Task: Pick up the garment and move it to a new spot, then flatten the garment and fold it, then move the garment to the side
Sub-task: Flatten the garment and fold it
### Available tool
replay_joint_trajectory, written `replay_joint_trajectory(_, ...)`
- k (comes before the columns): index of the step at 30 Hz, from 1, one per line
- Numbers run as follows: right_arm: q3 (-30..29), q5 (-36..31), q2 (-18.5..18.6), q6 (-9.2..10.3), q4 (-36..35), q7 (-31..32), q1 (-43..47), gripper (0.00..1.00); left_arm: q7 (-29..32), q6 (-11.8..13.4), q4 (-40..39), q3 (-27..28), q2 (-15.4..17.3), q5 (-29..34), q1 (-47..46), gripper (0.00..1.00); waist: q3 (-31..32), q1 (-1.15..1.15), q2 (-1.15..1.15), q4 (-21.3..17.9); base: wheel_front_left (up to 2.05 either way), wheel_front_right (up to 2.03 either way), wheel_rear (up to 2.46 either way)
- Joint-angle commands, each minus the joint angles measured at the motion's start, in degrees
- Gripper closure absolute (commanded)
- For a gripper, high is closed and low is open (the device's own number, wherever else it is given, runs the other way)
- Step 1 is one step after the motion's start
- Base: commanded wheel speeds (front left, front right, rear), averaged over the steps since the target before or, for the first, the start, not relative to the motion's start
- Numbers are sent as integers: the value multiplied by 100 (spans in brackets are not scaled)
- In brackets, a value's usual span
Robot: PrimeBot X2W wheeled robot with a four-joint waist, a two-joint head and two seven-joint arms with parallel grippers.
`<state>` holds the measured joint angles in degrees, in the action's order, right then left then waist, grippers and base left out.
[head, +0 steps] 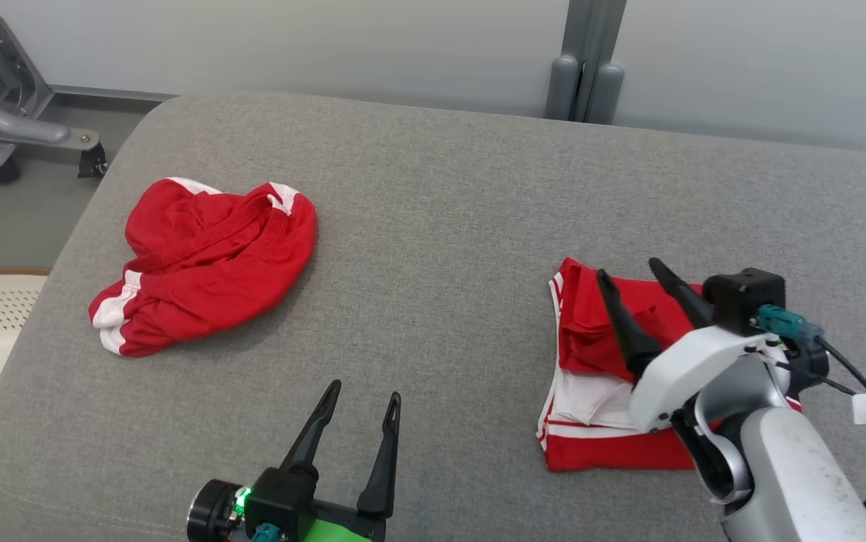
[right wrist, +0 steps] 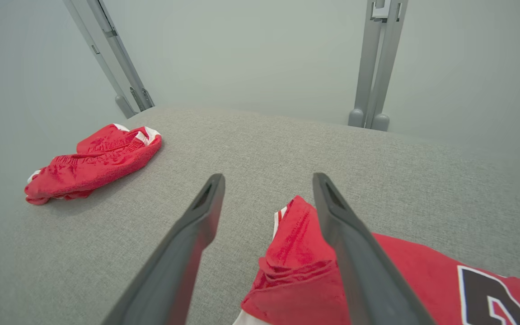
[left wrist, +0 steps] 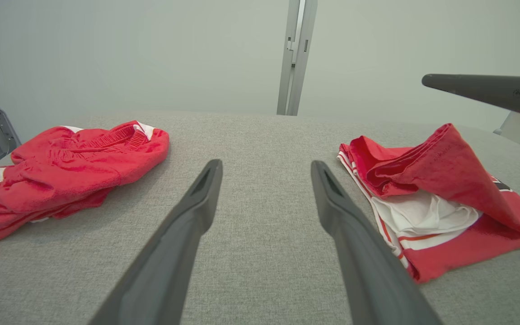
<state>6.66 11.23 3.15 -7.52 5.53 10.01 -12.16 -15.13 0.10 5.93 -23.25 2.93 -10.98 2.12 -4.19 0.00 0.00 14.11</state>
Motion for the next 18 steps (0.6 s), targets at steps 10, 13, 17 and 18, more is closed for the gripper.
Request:
replay_joint_trajectory(10, -1072, 547, 892, 3, 61, -233, 525, 0, 0, 56, -82, 59, -3, -45, 62, 0, -63, 0, 0, -210, 0, 0, 0)
replay_joint_trajectory(13, -1261, 574, 1069, 4, 1, -445, 659, 0, -1, 87, -147, 125, -2, -71, 78, 0, -89, 0, 0, -317, 0, 0, 0)
replay_joint_trajectory(17, -1277, 530, 1074, 3, 42, -915, 825, 0, 0, 130, -298, 290, -1, -139, 144, 0, -50, 0, 0, -548, 0, 0, 0)
replay_joint_trajectory(18, -1246, 503, 1071, 3, 70, -1074, 859, 0, 0, 135, -326, 336, -1, -149, 159, 0, -31, 0, 0, -617, 0, 0, 0)
